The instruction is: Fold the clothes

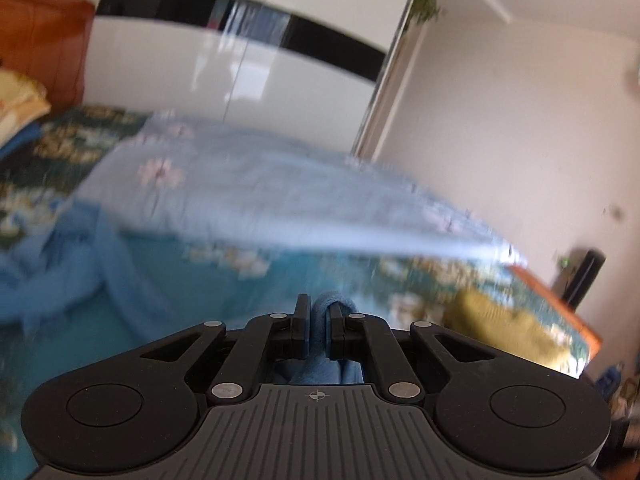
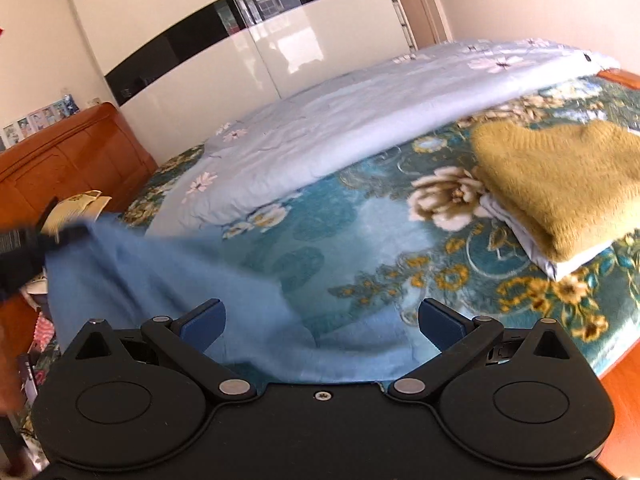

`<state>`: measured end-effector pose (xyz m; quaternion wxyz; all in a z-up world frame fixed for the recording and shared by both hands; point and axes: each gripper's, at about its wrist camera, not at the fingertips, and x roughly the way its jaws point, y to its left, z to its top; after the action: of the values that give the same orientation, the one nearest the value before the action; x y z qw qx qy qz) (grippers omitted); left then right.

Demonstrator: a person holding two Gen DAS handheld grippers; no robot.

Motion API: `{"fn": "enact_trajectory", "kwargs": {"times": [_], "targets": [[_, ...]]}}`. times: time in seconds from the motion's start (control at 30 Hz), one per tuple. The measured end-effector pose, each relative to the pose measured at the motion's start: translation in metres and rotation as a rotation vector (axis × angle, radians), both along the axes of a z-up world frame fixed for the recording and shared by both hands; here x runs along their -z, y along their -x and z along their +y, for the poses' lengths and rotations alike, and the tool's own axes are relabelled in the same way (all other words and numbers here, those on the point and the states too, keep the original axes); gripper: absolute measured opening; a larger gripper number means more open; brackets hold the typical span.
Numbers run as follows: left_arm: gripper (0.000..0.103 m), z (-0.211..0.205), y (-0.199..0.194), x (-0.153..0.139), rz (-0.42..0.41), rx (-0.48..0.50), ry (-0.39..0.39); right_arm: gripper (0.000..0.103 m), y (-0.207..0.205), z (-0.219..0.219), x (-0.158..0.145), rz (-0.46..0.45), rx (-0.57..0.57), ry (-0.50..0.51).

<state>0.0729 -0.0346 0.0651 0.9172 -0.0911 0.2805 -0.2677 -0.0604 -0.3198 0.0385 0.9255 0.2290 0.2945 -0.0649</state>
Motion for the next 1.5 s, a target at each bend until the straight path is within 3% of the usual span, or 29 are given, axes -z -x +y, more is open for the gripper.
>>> {"fn": "enact_trajectory", "kwargs": {"times": [0.2, 0.33, 0.4, 0.47, 0.57, 0.7, 0.87, 1.0, 1.13, 1.27, 1.37, 1.5], "targets": [[0.006, -0.001, 0.052, 0.036, 0.112, 0.045, -0.057, 0.102, -0.008, 0.009, 0.016, 0.043, -0.037, -0.023], [0.009, 0.001, 0.066, 0.036, 0.105, 0.075, -0.083, 0.102, -0.012, 0.022, 0.023, 0.067, -0.083, -0.024], [0.020, 0.002, 0.073, 0.036, 0.102, 0.090, -0.095, 0.102, -0.013, 0.027, 0.024, 0.075, -0.095, -0.021], [0.046, 0.003, 0.080, 0.036, 0.098, 0.104, -0.108, 0.102, -0.013, 0.028, 0.026, 0.080, -0.096, -0.019], [0.067, 0.008, 0.087, 0.030, 0.073, 0.108, -0.121, 0.102, -0.014, 0.026, 0.027, 0.087, -0.081, -0.012], [0.071, 0.024, 0.080, 0.004, 0.001, 0.043, -0.122, 0.102, -0.020, 0.025, 0.030, 0.093, -0.067, -0.017], [0.070, 0.012, 0.045, -0.006, -0.002, 0.006, -0.150, 0.102, -0.030, 0.034, 0.033, 0.097, -0.089, -0.026], [0.070, -0.020, 0.015, 0.012, 0.031, 0.035, -0.188, 0.102, -0.032, 0.039, 0.037, 0.112, -0.114, -0.028], [0.059, -0.042, -0.009, 0.034, 0.099, 0.029, -0.197, 0.102, -0.032, 0.031, 0.042, 0.138, -0.094, -0.023], [0.031, -0.036, -0.012, 0.049, 0.120, -0.024, -0.182, 0.102, -0.033, 0.020, 0.046, 0.157, -0.058, -0.024], [0.018, -0.016, -0.008, 0.053, 0.116, -0.105, -0.178, 0.102, -0.037, 0.014, 0.050, 0.164, -0.046, -0.032], [0.012, 0.014, -0.002, 0.060, 0.111, -0.221, -0.193, 0.102, -0.043, 0.016, 0.056, 0.168, -0.064, -0.044]]}}
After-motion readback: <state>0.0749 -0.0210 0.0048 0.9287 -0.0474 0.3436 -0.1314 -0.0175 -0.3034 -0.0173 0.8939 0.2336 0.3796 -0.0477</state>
